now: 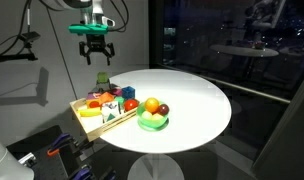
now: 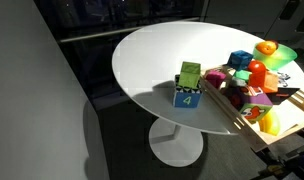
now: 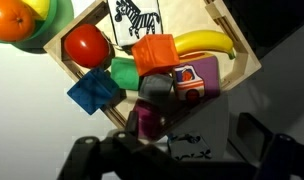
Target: Put the green block onto the tray
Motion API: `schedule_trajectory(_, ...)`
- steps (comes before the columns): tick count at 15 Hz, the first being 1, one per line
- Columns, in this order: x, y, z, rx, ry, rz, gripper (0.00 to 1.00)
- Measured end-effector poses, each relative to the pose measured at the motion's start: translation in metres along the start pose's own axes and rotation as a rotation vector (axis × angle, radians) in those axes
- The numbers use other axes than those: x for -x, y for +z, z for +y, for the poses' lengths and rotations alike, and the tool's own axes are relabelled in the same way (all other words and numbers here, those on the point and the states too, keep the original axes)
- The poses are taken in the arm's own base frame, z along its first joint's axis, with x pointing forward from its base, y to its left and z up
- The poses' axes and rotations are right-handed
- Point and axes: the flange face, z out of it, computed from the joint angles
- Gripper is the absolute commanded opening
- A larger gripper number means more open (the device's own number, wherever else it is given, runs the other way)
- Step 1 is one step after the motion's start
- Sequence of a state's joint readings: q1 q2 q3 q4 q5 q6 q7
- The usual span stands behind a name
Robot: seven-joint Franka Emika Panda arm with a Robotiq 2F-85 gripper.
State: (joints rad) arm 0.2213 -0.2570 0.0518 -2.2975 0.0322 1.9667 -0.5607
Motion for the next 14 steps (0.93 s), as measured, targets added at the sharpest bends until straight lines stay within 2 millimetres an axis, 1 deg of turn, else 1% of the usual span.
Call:
schedule_trajectory(6,0.000,0.001,0.000,-0.001,0.003,-0.001,1.00)
schedule_trajectory(8,-0.003,0.004,-0.002,0.005,-0.003,0.002,1.00)
schedule_trajectory(11,-0.017,0.012,-0.010,0.029,-0.031,0.027,1.00)
schedule_trajectory(14,-0.035,0.021,-0.026,0.056,-0.078,0.058,1.00)
